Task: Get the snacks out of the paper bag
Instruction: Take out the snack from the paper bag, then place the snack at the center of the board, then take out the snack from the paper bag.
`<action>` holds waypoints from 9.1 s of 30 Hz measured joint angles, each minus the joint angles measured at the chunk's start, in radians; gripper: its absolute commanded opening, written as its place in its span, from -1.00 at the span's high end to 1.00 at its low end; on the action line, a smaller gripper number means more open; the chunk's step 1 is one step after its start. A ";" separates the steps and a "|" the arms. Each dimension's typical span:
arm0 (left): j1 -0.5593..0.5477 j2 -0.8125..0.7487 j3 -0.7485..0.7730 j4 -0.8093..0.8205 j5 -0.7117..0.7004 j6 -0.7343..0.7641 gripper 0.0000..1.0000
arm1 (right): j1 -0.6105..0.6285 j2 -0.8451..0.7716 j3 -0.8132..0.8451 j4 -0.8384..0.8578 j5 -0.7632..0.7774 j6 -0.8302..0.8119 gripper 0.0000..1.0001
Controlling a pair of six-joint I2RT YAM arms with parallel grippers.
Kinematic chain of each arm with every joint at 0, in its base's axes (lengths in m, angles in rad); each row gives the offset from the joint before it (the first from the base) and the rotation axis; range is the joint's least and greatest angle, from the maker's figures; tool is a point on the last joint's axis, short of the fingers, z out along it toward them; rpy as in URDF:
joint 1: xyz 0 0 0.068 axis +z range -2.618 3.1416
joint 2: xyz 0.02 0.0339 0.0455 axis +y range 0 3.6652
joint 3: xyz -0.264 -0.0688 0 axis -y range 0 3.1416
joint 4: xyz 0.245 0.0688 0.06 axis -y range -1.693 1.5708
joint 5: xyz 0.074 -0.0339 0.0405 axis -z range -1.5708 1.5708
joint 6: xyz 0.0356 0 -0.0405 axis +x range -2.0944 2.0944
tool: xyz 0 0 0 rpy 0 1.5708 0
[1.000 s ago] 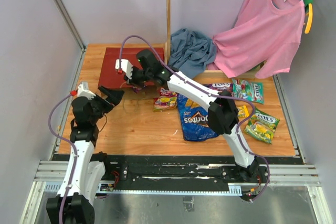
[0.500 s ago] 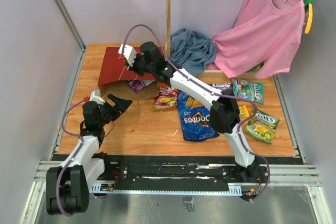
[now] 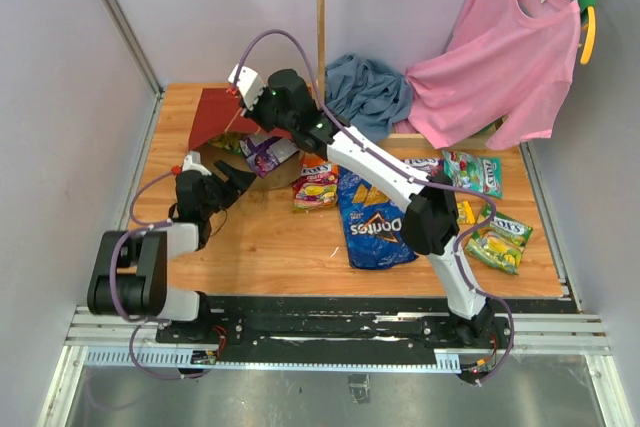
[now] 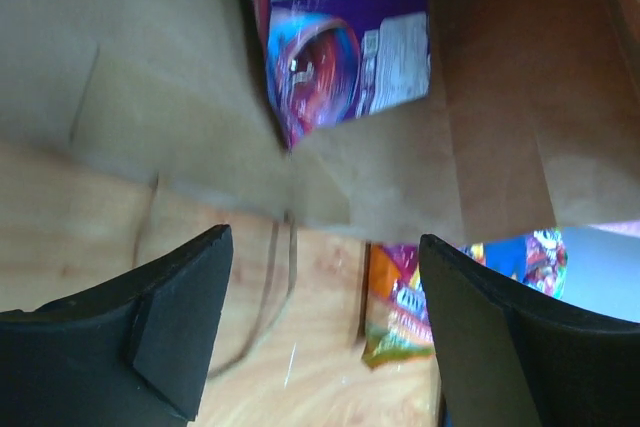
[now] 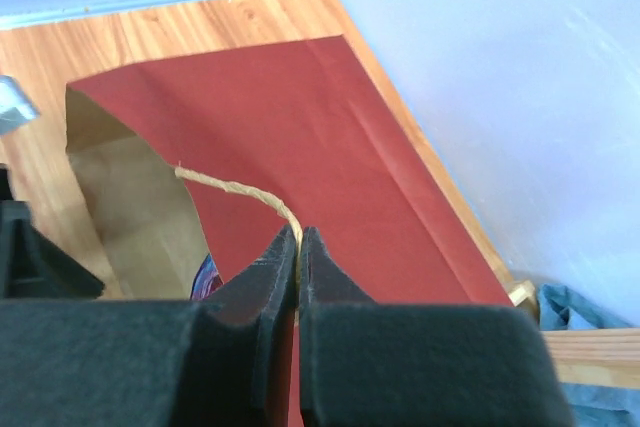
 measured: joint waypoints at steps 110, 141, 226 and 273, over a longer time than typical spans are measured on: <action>0.036 -0.354 0.605 -1.489 -0.942 -0.446 0.99 | -0.068 0.000 -0.112 0.047 0.116 0.243 0.99; 0.036 -0.333 0.607 -1.573 -0.888 -0.369 0.97 | -0.067 0.000 -0.112 0.046 0.116 0.251 0.99; -0.043 0.611 0.288 0.493 -0.077 -0.260 0.18 | -0.067 -0.036 -0.195 0.053 0.088 0.217 0.99; -0.076 0.792 0.475 0.552 -0.348 -0.441 -0.01 | 0.021 0.109 0.064 0.010 0.174 0.265 0.99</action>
